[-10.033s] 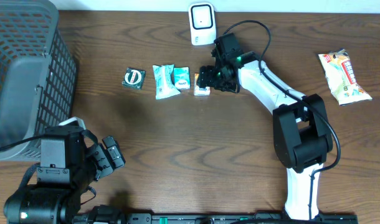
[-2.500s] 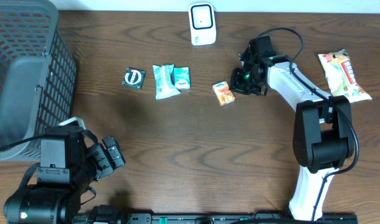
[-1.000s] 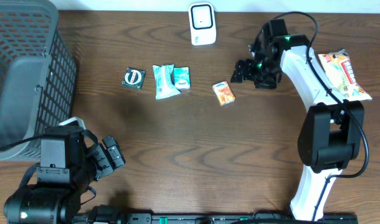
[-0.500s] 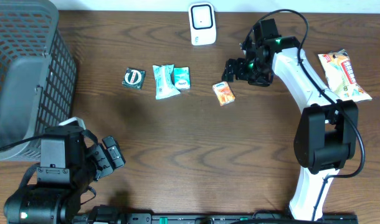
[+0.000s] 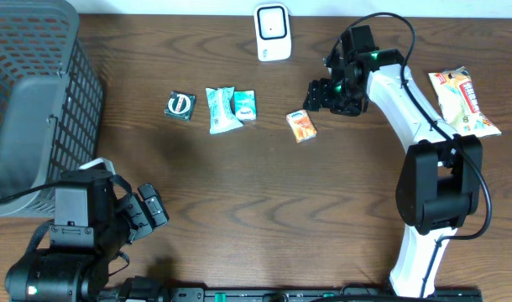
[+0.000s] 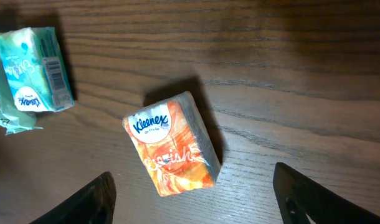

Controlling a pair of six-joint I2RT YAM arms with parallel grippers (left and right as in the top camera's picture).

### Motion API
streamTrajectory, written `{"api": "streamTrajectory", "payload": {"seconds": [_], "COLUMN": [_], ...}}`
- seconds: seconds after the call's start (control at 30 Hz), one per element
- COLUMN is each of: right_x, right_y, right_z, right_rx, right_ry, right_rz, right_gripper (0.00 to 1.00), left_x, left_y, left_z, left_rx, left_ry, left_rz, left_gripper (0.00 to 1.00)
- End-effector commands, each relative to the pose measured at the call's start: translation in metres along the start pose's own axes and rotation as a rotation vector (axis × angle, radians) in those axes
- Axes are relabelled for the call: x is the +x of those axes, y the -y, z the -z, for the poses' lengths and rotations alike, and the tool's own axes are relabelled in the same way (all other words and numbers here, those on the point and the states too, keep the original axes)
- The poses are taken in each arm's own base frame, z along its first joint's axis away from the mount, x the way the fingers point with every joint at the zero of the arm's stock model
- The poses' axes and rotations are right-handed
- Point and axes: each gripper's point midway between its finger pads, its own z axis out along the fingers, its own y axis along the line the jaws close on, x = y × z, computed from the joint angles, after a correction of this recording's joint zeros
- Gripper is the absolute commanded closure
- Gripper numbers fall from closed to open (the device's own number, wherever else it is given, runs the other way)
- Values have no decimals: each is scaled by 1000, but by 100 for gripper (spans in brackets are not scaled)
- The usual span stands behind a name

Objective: Scan the item barcode

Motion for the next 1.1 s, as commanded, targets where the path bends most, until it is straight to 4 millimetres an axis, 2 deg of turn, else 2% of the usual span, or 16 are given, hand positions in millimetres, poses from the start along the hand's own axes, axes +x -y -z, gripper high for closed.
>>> {"api": "streamTrajectory", "payload": {"seconds": [0.0, 0.17, 0.47, 0.77, 0.93, 1.03, 1.07], "right_x": [3, 6, 17, 27, 33, 37, 38], "right_y": [-2, -3, -11, -2, 2, 5, 6], "right_z": [6, -1, -25, -48, -59, -63, -64], "right_rx": [9, 7, -3, -9, -17, -16, -15], "right_ry": [12, 7, 9, 23, 27, 23, 23], "right_rz": [15, 33, 89, 95, 92, 90, 90], "right_gripper": [25, 24, 22, 27, 39, 43, 47], "left_x": [0, 0, 0, 0, 0, 0, 0], "left_y": [-1, -1, -1, -1, -1, -1, -1], "left_z": [0, 0, 0, 0, 0, 0, 0], "left_rx": [-5, -5, -5, -5, -5, -5, -5], "left_ry": [0, 0, 0, 0, 0, 0, 0], "left_rz": [4, 4, 4, 4, 4, 4, 4], "left_gripper": [2, 2, 2, 2, 2, 3, 2]}}
